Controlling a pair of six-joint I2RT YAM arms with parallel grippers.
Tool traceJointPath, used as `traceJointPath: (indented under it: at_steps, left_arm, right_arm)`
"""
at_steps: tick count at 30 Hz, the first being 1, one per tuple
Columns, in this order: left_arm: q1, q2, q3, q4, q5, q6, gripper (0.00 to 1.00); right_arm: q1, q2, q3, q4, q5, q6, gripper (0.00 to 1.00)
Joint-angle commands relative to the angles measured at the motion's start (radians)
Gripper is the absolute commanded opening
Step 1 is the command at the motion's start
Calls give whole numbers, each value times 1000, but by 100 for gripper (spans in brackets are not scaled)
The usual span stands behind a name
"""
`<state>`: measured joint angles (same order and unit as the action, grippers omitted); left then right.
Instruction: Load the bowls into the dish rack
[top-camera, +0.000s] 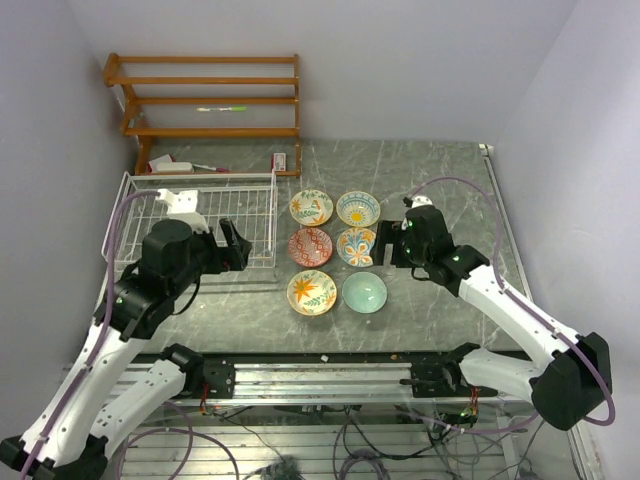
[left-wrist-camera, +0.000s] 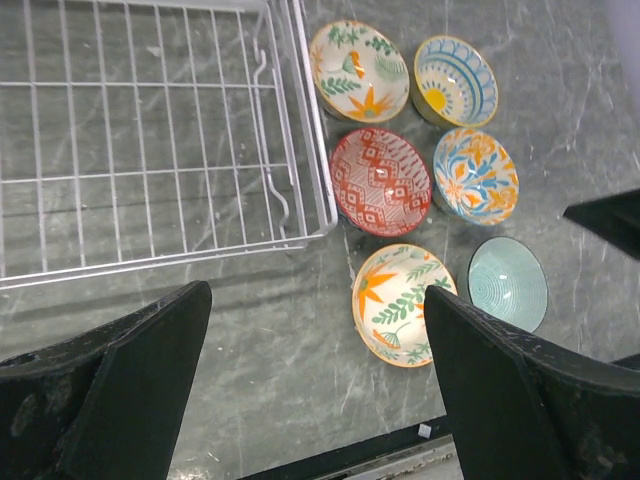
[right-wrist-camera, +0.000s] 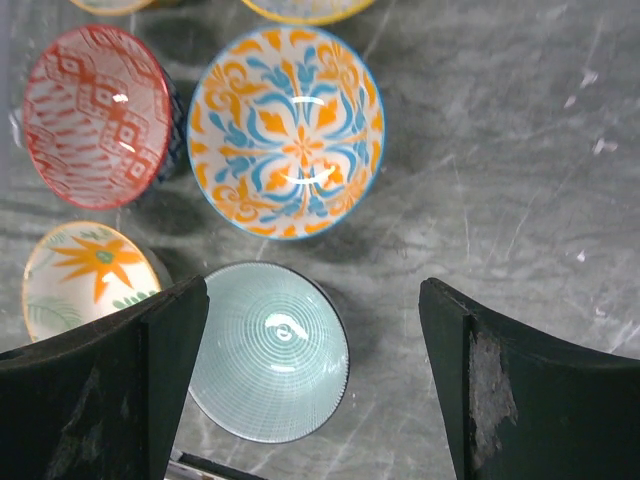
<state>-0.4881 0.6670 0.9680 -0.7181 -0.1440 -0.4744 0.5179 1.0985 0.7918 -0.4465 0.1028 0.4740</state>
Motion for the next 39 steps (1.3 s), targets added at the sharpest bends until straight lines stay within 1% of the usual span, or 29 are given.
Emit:
traceJointPath:
  at_steps: [1, 6, 9, 10, 11, 14, 16, 17, 21, 27, 30, 33, 39]
  left_arm:
    - [-4, 14, -32, 138, 123, -5, 99]
    - [-15, 71, -31, 194, 162, -8, 99]
    - [-62, 98, -34, 232, 150, -13, 99]
    - [-97, 112, -38, 252, 130, -18, 99]
    - [-144, 133, -41, 260, 86, -25, 99]
    - [-339, 218, -25, 250, -126, -39, 99]
    - [-452, 278, -11, 249, -225, -56, 100]
    - [-490, 303, -7, 255, -251, -63, 100]
    - [-607, 363, -31, 287, -325, -99, 94]
    - [-713, 450, -115, 389, -329, -156, 86]
    - [-751, 497, -164, 484, -309, -135, 84]
    - [-766, 546, -193, 569, -273, -93, 82]
    - [-768, 619, -210, 619, -223, -26, 79]
  right_arm:
    - [-8, 32, 71, 10, 34, -20, 87]
    - [-18, 68, 121, 20, 45, -33, 87]
    - [-20, 73, 135, 23, 55, -40, 88]
    - [-20, 75, 138, 21, 57, -42, 88]
    - [-48, 76, 141, 21, 57, -42, 88]
    - [-64, 71, 148, 23, 47, -39, 88]
    - [-70, 62, 151, 19, 49, -43, 88]
    - [-75, 56, 153, 15, 51, -46, 88]
    - [-99, 27, 150, 2, 52, -56, 88]
    - [-137, 0, 128, -1, 39, -67, 88]
    - [-152, -3, 115, 10, 21, -70, 88]
    - [-168, 4, 107, 20, -3, -71, 88]
    - [-189, 4, 96, 27, -23, -79, 88]
